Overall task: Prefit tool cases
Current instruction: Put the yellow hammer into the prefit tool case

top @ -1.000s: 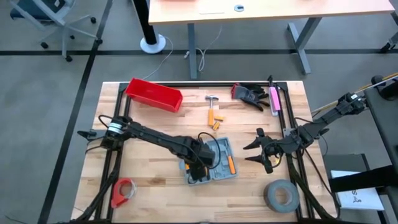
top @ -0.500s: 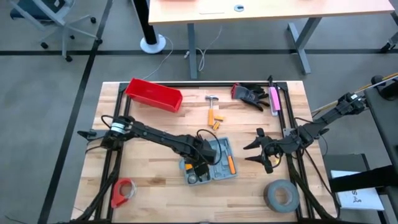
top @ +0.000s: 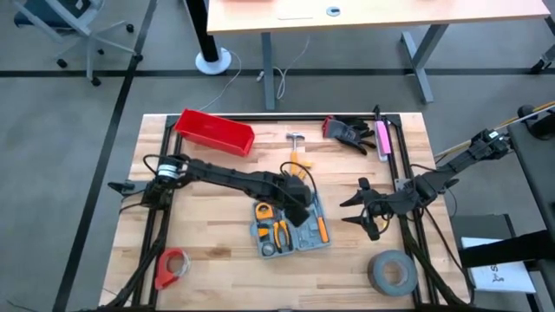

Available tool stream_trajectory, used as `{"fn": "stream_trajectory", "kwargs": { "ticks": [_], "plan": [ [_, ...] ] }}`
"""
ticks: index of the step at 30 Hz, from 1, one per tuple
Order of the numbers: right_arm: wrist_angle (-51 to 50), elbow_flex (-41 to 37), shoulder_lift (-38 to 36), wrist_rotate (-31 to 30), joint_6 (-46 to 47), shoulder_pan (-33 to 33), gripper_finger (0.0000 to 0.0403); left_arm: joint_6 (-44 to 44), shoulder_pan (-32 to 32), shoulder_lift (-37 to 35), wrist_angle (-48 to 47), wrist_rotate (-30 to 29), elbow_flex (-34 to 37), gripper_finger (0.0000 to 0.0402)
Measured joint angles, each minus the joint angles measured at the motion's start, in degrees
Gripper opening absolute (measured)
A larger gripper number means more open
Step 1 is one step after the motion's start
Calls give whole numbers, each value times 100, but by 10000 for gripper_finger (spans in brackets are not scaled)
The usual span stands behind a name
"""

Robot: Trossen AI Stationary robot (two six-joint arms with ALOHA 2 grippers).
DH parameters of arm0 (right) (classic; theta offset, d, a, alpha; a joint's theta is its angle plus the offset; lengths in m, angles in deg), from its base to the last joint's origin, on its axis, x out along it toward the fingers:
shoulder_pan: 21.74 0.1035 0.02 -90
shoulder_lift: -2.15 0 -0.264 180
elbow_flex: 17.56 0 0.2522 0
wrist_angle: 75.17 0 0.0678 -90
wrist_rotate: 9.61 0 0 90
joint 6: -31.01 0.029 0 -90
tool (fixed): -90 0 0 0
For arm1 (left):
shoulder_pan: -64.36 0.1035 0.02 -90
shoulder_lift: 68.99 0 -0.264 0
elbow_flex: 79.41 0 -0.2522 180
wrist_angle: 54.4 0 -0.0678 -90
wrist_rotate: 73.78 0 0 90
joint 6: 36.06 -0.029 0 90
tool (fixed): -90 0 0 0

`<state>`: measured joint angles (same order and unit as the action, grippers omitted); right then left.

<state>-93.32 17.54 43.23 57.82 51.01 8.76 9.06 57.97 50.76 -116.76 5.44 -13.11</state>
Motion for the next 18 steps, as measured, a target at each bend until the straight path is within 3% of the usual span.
{"fn": "stream_trajectory", "kwargs": {
  "ticks": [18],
  "plan": [
    [-131, -120, 2, -231, 347, 0, 199, 380, -3, -2, -37, 129, 34, 114]
  ]
}}
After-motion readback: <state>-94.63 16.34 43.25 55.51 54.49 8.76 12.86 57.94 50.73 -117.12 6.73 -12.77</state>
